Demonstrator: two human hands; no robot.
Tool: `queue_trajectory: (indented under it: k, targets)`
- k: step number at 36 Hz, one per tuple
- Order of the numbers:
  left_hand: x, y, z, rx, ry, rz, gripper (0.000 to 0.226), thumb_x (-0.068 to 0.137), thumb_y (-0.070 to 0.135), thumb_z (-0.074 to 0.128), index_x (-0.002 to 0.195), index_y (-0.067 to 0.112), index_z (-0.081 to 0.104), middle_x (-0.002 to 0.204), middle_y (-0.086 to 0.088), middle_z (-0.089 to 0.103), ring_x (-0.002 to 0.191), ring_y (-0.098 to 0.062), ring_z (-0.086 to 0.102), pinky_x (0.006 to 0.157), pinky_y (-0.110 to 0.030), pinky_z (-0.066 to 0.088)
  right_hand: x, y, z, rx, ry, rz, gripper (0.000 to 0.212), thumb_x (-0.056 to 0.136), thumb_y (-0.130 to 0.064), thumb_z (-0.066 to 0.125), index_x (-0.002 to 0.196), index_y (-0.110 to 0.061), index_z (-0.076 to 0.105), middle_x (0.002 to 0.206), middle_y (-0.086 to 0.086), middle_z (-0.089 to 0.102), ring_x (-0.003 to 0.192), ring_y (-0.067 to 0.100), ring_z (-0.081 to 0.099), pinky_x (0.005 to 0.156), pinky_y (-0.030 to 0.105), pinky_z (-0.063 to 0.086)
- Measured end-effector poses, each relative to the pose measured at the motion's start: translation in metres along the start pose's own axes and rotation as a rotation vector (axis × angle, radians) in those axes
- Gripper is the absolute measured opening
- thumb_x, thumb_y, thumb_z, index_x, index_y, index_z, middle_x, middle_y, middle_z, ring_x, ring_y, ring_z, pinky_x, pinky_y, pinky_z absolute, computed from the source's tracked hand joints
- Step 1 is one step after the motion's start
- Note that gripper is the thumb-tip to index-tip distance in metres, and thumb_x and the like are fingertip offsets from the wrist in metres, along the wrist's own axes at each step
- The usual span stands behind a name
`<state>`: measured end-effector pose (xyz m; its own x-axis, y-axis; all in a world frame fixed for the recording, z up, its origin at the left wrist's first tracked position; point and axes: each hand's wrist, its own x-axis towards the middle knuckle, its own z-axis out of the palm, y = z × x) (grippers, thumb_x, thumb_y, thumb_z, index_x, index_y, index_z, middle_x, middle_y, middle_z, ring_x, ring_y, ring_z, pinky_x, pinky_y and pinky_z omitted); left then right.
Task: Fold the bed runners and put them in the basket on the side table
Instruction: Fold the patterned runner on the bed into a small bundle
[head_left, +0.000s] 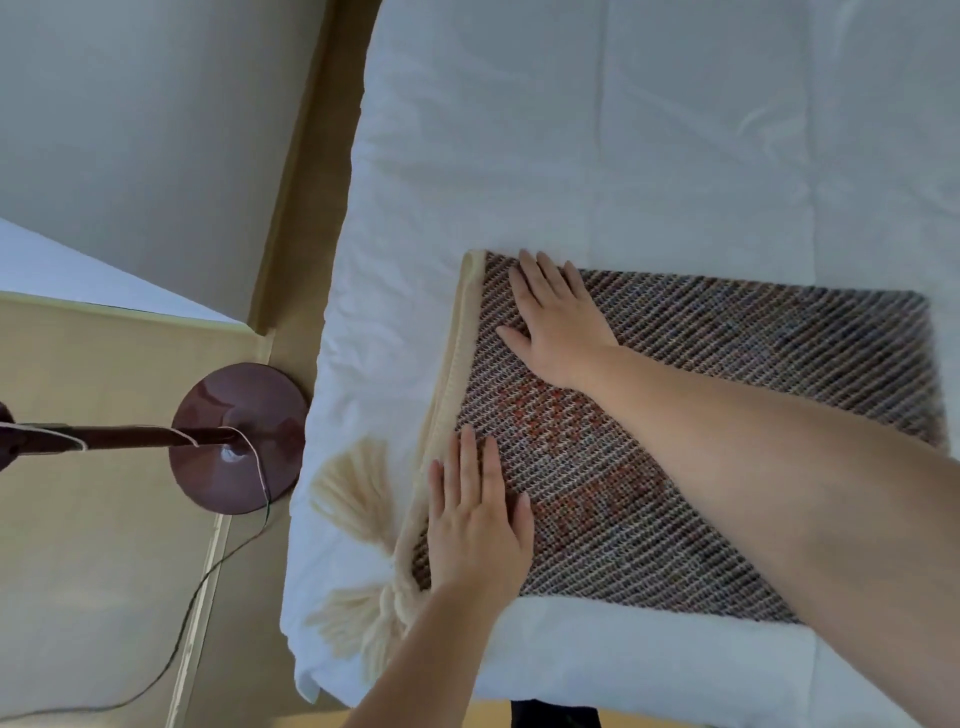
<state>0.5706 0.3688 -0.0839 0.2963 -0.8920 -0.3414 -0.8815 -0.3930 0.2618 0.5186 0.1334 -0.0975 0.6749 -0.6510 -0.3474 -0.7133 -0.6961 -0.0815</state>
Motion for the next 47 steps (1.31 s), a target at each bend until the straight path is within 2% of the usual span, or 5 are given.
queue_trajectory:
  k: [20, 25, 30, 39, 47]
  targets:
    - [0.010, 0.168, 0.083, 0.148, -0.073, 0.173, 0.072, 0.095, 0.053, 0.012, 0.148, 0.005, 0.010, 0.155, -0.016, 0.009, 0.145, -0.033, 0.009, 0.114, -0.052, 0.006, -0.137, 0.224, 0.041, -0.089, -0.007, 0.234, 0.083, 0.091, -0.064, -0.002, 0.152, -0.009, -0.006, 0.160, 0.013, -0.010, 0.147, 0.027, -0.011, 0.119, 0.044, -0.007]
    - [0.013, 0.218, 0.093, 0.171, -0.121, 0.260, 0.074, 0.093, 0.057, 0.010, 0.148, 0.010, -0.003, 0.155, -0.013, -0.008, 0.145, -0.029, -0.010, 0.115, -0.052, -0.006, -0.179, 0.274, 0.052, -0.041, -0.011, 0.372, 0.080, 0.094, -0.061, 0.007, 0.152, -0.007, -0.001, 0.160, 0.014, -0.007, 0.148, 0.027, -0.008, 0.119, 0.042, -0.009]
    - [0.009, 0.261, 0.102, 0.175, -0.175, 0.343, 0.074, 0.093, 0.058, 0.007, 0.145, 0.011, -0.017, 0.153, -0.010, -0.023, 0.142, -0.025, -0.025, 0.115, -0.050, -0.013, -0.191, 0.280, 0.055, 0.029, 0.019, 0.438, 0.075, 0.097, -0.054, 0.014, 0.152, -0.004, 0.000, 0.160, 0.015, -0.007, 0.148, 0.029, -0.009, 0.119, 0.042, -0.008]
    - [0.008, 0.258, 0.094, 0.112, -0.056, 0.228, 0.067, 0.096, 0.045, 0.014, 0.150, 0.008, 0.003, 0.159, -0.010, -0.001, 0.146, -0.021, -0.008, 0.117, -0.044, -0.008, -0.250, 0.235, 0.086, 0.186, 0.046, 0.392, 0.077, 0.096, -0.055, 0.011, 0.152, -0.003, 0.002, 0.160, 0.016, -0.003, 0.148, 0.029, -0.006, 0.120, 0.044, -0.006]
    - [0.043, 0.261, 0.078, 0.225, -0.071, 0.214, 0.069, 0.095, 0.050, 0.012, 0.150, 0.012, -0.008, 0.158, -0.011, -0.015, 0.145, -0.025, -0.017, 0.117, -0.047, -0.012, -0.329, 0.187, 0.126, 0.246, 0.052, 0.399, 0.075, 0.097, -0.051, 0.019, 0.149, 0.003, 0.012, 0.158, 0.021, 0.009, 0.147, 0.034, 0.002, 0.120, 0.047, 0.006]
